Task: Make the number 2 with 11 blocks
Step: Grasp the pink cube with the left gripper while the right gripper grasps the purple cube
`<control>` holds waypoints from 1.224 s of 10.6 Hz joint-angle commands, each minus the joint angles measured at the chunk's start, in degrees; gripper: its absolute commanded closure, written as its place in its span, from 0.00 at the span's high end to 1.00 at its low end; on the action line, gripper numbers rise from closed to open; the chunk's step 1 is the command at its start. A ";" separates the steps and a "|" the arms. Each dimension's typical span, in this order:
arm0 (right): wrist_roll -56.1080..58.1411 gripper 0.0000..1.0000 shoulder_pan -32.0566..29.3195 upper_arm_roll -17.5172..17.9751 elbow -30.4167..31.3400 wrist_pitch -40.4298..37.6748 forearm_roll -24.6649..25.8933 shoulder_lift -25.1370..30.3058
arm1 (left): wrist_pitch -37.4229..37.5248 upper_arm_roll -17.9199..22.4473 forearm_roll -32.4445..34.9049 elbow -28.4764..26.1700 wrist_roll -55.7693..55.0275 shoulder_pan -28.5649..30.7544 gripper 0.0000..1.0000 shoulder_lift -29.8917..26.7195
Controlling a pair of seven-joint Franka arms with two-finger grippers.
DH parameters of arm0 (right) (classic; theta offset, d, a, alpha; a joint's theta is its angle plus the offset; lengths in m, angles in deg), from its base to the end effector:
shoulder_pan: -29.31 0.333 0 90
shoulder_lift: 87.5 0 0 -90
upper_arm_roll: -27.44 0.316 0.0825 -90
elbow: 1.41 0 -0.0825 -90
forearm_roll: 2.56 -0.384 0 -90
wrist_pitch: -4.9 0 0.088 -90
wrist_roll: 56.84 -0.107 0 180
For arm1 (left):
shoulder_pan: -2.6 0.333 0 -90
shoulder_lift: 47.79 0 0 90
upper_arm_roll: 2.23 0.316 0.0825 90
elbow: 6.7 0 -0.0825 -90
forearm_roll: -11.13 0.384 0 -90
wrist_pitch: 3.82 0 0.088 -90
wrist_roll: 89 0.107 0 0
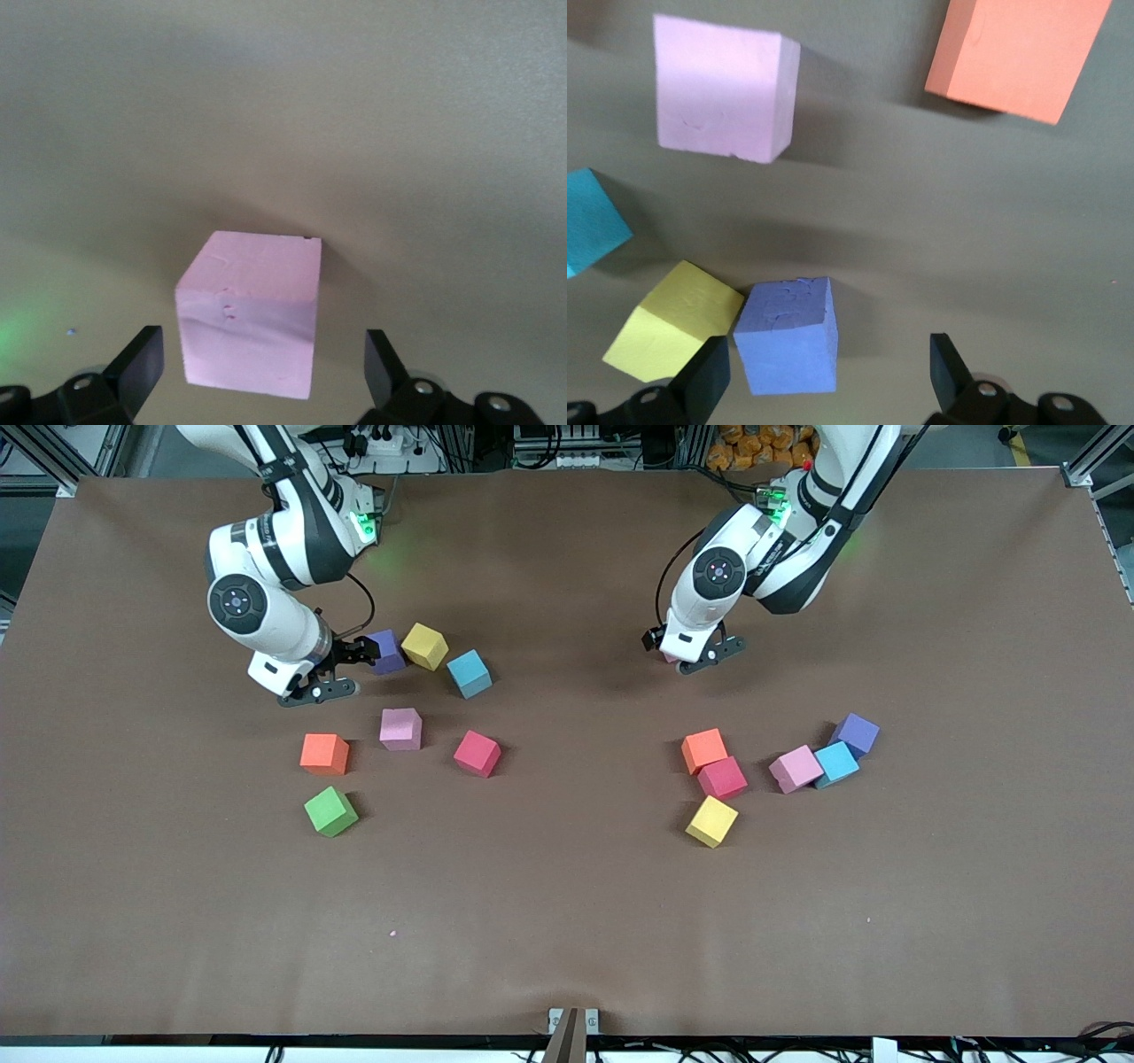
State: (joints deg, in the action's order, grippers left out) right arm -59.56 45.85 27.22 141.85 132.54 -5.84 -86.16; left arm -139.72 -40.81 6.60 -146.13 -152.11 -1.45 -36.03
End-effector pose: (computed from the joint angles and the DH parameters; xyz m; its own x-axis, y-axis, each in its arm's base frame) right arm 0.4177 0.1242 0.2741 0.9493 0.1922 -0.2487 0.1925 -0.9810 -0.0236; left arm 0.3350 -0.3221 0.2237 0.8782 0.4064 -0.2523 0.3862 -0.9136 -0.1273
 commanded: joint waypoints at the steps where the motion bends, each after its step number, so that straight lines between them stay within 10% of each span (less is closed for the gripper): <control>1: -0.45 1.00 1.38 0.04 5.96 6.19 0.73 1.30 | 0.99 -0.27 1.10 -0.32 0.00 0.36 1.00 -0.78; 9: -0.62 1.00 7.44 0.12 13.79 16.91 0.65 -1.76 | -4.64 0.08 2.77 -0.41 0.00 1.33 1.00 6.07; 13: -0.62 1.00 7.80 0.12 15.29 23.96 0.65 -5.98 | -4.55 -0.01 4.78 0.55 0.00 0.11 0.33 6.17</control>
State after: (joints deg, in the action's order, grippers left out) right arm -59.55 53.21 27.55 156.57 154.17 -5.79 -91.00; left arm -143.87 -40.53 8.75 -146.23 -151.71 -0.81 -30.14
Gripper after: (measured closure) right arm 0.000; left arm 0.352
